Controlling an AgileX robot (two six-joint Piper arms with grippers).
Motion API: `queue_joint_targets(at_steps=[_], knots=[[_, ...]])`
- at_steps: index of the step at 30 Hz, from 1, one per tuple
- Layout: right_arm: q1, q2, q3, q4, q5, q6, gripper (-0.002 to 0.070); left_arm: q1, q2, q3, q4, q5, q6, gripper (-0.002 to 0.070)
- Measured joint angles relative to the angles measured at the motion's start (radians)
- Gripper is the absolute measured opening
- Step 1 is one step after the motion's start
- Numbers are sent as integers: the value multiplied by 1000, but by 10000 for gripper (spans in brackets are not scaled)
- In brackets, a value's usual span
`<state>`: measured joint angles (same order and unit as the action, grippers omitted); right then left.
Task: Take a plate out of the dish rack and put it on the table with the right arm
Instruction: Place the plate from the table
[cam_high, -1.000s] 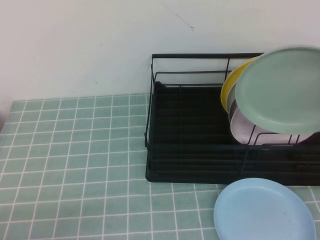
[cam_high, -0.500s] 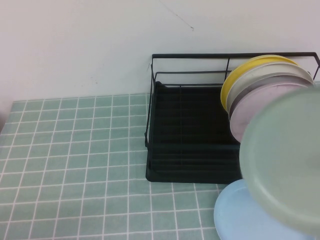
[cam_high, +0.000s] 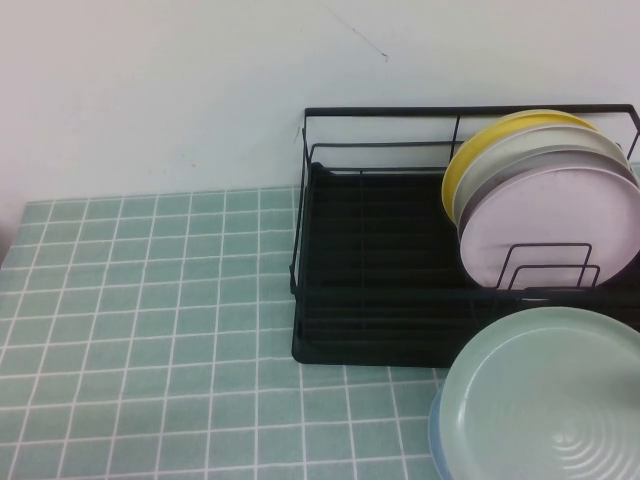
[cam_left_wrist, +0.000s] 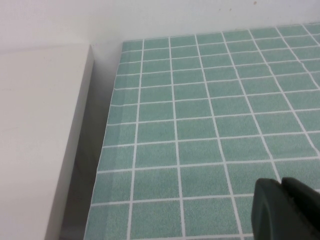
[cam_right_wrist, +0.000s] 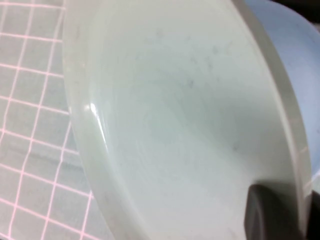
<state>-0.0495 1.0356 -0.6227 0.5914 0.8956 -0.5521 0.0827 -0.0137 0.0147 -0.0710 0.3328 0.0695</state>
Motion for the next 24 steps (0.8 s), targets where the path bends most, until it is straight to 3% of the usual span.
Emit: queue_joint_targets(at_steps=[12,24], knots=[[0,257,2,69,-119,-96,77,0,0,0,0,0,0,-3],[0,312,2,89,-158,-122,83,0,0,0,0,0,0,-3]])
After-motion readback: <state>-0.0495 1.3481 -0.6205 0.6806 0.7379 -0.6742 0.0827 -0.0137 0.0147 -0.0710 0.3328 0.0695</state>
